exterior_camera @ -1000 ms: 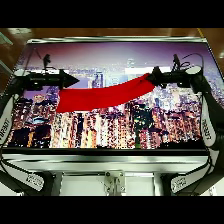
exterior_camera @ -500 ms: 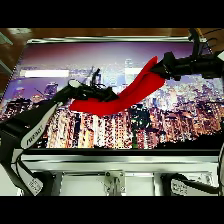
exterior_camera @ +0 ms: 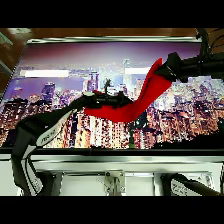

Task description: Fold the shirts.

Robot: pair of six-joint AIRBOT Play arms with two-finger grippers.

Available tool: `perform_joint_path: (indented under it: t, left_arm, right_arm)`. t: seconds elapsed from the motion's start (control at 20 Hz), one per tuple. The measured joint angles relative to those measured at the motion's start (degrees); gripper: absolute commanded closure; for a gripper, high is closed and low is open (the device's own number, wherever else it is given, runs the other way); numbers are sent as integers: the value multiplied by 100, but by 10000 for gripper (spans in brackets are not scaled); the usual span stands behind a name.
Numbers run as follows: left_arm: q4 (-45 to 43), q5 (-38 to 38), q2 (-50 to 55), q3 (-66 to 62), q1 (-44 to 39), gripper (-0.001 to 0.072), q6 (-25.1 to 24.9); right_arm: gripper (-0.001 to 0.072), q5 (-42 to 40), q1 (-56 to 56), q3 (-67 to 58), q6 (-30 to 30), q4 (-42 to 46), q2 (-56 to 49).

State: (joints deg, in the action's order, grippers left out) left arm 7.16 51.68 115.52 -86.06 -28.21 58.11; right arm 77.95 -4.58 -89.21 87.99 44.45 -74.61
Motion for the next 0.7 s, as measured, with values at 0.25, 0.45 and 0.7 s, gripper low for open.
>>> perform_joint_path:
  t: [0.25,0.45,0.7]
  left_arm:
    - [-525,269,-1163,0,1626,665,-289]
    - [-852,750,-2527,-2,3314,664,-352]
    - [-992,2146,-3995,-4,4953,664,-363]
  right_arm:
    - [645,-804,997,4,184,752,-319]
    - [641,-1943,2168,4,289,927,-1078]
    - [67,-3477,3368,4,748,538,-2446]
